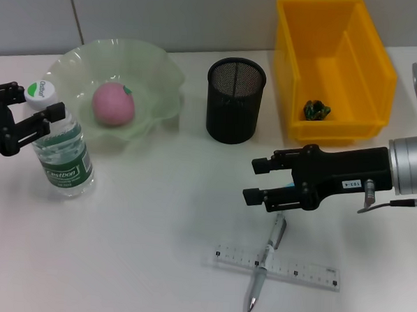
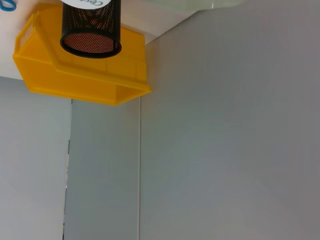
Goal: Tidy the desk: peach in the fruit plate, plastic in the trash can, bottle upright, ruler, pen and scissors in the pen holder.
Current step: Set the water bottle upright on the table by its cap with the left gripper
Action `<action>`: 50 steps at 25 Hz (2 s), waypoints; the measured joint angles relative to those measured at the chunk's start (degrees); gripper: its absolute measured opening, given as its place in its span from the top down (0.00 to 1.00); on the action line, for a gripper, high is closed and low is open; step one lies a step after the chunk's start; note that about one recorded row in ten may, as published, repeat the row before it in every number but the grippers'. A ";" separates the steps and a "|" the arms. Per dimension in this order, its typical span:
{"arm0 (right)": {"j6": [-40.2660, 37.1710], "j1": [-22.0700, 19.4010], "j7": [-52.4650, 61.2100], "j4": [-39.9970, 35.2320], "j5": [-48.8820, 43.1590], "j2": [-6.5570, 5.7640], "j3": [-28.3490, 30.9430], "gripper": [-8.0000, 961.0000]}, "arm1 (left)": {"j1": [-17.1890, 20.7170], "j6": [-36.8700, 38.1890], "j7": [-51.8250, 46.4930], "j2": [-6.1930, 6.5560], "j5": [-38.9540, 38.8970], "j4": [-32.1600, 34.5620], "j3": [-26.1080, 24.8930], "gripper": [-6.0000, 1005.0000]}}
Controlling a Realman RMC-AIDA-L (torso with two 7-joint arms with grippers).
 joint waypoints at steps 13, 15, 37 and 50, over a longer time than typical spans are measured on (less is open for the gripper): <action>0.07 -0.03 0.00 0.32 0.00 0.40 0.46 0.26 | 0.01 0.05 -0.10 0.05 -0.07 0.51 0.00 0.56; 0.08 0.00 0.00 0.38 0.00 0.42 0.49 0.26 | 0.07 0.04 -0.11 0.03 -0.13 0.56 0.00 0.56; 0.18 -0.36 0.04 0.53 0.10 0.31 0.53 0.26 | -0.24 -1.68 0.52 -0.15 -0.82 -1.64 0.37 0.56; 0.26 -0.30 0.18 0.53 0.10 0.23 0.52 0.26 | -0.36 -2.08 0.88 -0.18 -0.82 -1.82 0.53 0.56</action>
